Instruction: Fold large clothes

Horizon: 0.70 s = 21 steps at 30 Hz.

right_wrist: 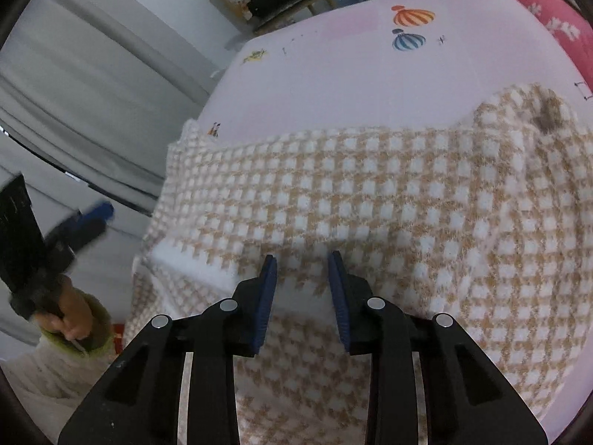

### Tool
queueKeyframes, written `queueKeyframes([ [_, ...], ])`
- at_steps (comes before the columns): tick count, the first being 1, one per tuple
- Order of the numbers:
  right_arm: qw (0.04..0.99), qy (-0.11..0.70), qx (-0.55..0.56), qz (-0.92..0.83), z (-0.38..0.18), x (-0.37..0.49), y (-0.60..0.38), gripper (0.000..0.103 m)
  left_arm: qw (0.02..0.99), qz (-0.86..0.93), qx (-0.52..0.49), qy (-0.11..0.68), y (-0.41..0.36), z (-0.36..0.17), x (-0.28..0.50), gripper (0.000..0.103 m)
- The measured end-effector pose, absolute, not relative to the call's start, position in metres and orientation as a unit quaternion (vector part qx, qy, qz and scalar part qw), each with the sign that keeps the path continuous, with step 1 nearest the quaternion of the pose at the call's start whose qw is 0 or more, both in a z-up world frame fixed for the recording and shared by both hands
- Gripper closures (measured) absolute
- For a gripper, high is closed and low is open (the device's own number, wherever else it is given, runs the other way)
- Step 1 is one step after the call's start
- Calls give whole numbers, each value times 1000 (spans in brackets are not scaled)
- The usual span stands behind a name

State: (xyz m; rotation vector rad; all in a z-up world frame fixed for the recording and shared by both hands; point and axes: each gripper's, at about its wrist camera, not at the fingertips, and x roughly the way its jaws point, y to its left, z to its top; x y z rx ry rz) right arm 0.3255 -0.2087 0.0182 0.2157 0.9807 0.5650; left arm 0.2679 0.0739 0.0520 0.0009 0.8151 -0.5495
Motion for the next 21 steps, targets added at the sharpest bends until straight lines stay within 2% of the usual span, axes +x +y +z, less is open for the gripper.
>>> queueKeyframes([
  [3, 843, 461, 104, 257, 20, 319, -199, 72, 883, -263, -16, 389, 53, 52, 296, 83],
  [10, 851, 446, 124, 248, 32, 318, -207, 73, 849, -205, -5, 487, 35, -19, 371, 83],
  [16, 874, 415, 132, 217, 50, 340, -225, 73, 853, -208, 9, 478, 33, -19, 380, 83],
  [17, 881, 412, 115, 202, 48, 348, -221, 73, 855, -208, 16, 475, 32, -21, 382, 84],
  [18, 885, 416, 95, 188, 42, 351, -220, 78, 856, -209, 21, 473, 31, -22, 382, 83],
  [21, 887, 425, 63, 169, 25, 359, -208, 79, 856, -215, 28, 470, 31, -23, 383, 83],
])
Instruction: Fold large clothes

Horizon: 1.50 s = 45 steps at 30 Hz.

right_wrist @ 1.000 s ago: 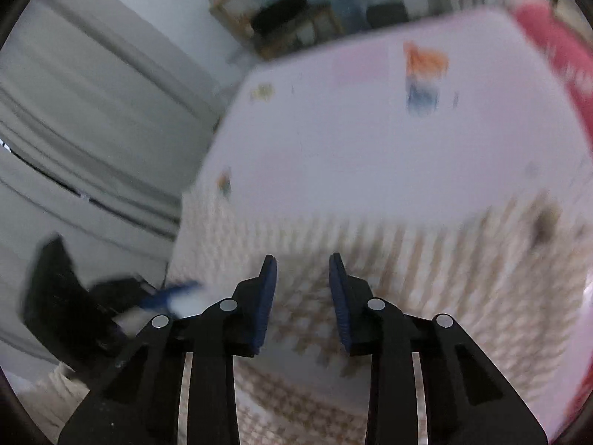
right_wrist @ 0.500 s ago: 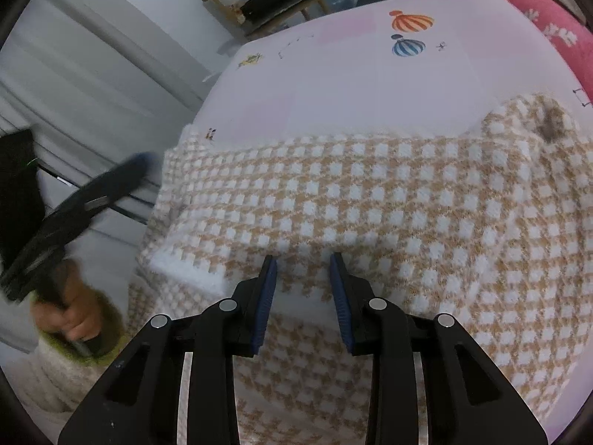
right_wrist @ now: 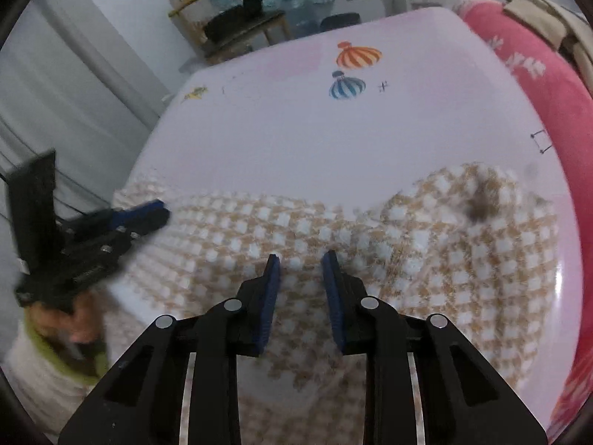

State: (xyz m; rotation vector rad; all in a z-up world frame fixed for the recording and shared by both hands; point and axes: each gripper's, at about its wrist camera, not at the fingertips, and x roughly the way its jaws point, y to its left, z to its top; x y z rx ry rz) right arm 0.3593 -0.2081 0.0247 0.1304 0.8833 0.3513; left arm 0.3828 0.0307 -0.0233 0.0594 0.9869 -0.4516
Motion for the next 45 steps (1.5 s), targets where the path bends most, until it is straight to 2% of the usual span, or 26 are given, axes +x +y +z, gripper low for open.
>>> queueKeyframes([
  [7, 897, 399, 42, 185, 59, 357, -189, 77, 866, -257, 26, 427, 21, 4, 369, 83],
  [9, 895, 398, 45, 196, 61, 366, -181, 77, 854, -278, 23, 438, 8, 3, 372, 83],
  [12, 879, 425, 47, 212, 44, 388, -168, 79, 838, -263, 41, 477, -8, -20, 380, 83],
  [16, 877, 432, 33, 206, 35, 396, -166, 79, 844, -261, 34, 467, -4, -25, 377, 83],
  [21, 878, 419, 29, 231, 51, 369, -167, 79, 849, -273, 37, 451, 2, -10, 354, 83],
  [25, 878, 421, -7, 226, 32, 366, -160, 79, 846, -254, 61, 465, 1, -27, 348, 83],
  [29, 872, 435, 18, 224, 39, 359, -170, 79, 845, -253, 29, 469, 12, -19, 343, 83],
  [33, 879, 430, -64, 197, 25, 321, -176, 79, 845, -239, 28, 477, 33, -26, 327, 83],
  [38, 882, 433, -44, 177, 30, 303, -204, 81, 850, -229, 3, 475, 54, -18, 317, 83],
  [42, 902, 412, -39, 125, 50, 293, -222, 75, 864, -225, -6, 451, 64, 7, 308, 80],
  [45, 906, 399, 2, 145, 61, 290, -227, 75, 869, -239, -8, 432, 57, 17, 305, 73],
])
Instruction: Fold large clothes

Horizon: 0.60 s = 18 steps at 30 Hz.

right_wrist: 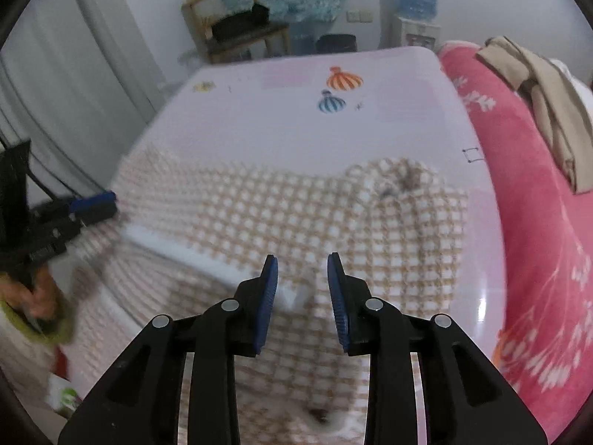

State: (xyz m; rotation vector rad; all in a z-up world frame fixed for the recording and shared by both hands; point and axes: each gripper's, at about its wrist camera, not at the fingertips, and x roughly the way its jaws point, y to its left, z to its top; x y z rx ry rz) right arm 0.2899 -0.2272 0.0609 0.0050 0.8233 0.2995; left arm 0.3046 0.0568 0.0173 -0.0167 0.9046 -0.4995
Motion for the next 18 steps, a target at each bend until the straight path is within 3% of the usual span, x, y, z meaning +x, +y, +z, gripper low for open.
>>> queueKeyframes([
  [7, 891, 427, -8, 155, 16, 312, -208, 73, 849, -218, 22, 481, 26, -31, 319, 71],
  [12, 893, 417, 31, 165, 38, 311, -216, 68, 852, -223, 1, 473, 36, -16, 315, 70],
  [18, 909, 396, 28, 128, 48, 352, -219, 63, 862, -217, -15, 458, 33, -8, 332, 60],
])
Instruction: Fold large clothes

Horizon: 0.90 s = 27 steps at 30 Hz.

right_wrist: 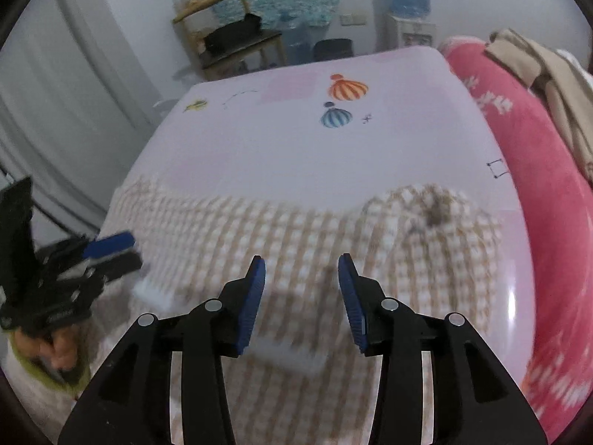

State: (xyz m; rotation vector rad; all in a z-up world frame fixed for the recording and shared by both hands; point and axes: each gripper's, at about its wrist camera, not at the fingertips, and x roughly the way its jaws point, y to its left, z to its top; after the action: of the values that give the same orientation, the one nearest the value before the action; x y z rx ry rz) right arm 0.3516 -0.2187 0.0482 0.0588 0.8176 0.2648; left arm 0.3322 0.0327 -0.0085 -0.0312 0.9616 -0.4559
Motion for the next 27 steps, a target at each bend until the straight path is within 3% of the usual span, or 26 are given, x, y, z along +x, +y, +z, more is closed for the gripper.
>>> queueKeyframes([
  [6, 902, 416, 36, 109, 32, 363, -221, 63, 858, -202, 5, 473, 26, -23, 340, 59],
  [9, 904, 403, 40, 134, 44, 331, -216, 56, 865, -211, 20, 454, 28, -9, 321, 58],
  [13, 903, 412, 2, 126, 31, 321, -202, 50, 864, -210, 56, 455, 19, -16, 306, 44],
  [18, 905, 415, -41, 85, 26, 314, -188, 49, 858, -162, 91, 479, 10, -29, 303, 39],
  [20, 911, 401, -24, 98, 38, 294, -187, 45, 865, -160, 82, 468, 14, -17, 295, 39],
  [22, 918, 383, -14, 100, 47, 275, -190, 33, 874, -149, 83, 456, 19, -5, 280, 34],
  [27, 922, 369, 25, 112, 45, 219, -195, 23, 878, -140, 64, 453, 36, 8, 239, 24],
])
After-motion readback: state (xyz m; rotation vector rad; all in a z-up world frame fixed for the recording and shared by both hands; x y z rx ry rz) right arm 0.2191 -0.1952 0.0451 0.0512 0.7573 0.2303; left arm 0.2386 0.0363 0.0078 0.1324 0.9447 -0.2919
